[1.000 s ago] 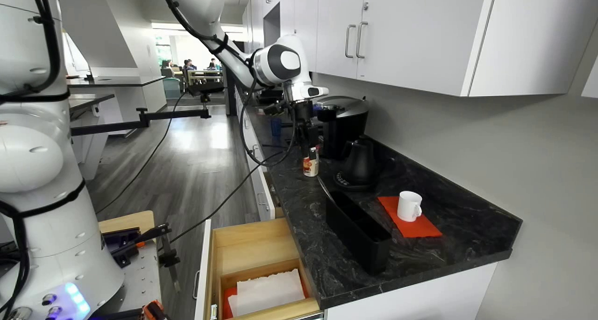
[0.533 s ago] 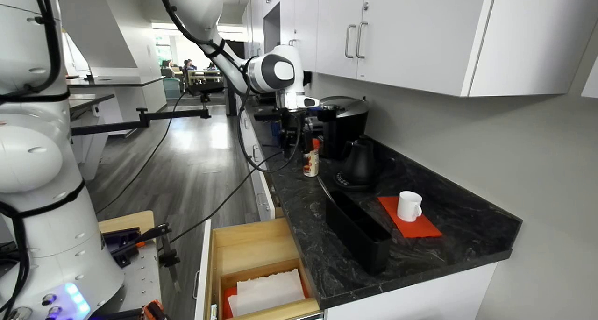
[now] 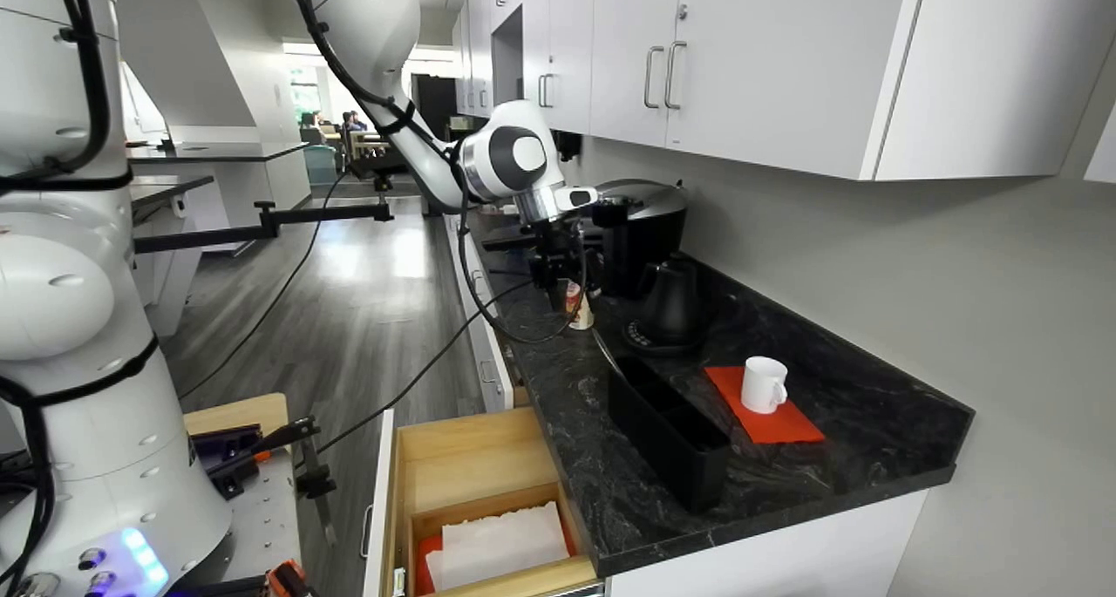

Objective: Put the fork in the drawer

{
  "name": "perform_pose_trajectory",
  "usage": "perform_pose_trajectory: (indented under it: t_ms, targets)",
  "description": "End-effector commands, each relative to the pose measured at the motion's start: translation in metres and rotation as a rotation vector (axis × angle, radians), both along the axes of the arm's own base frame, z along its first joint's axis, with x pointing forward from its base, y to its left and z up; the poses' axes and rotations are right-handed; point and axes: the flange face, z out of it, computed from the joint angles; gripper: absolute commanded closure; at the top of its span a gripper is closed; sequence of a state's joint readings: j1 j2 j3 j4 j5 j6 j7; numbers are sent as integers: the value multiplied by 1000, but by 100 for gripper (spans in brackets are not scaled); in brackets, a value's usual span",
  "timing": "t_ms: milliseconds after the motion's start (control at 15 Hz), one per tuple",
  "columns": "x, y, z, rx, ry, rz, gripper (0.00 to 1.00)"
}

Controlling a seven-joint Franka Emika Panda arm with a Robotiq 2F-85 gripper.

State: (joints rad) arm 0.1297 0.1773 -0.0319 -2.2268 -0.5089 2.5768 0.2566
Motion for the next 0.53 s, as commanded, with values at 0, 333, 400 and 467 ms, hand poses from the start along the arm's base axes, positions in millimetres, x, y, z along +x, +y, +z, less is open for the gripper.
perform_pose_trajectory:
  t_ms: [0, 333, 400, 467]
  targets:
    - [3, -16, -11, -33, -88, 3, 0]
    - [14, -23, -33, -57, -129, -25, 0]
    - [15, -21, -37, -50, -122, -33, 0]
    - [15, -19, -38, -44, -120, -36, 0]
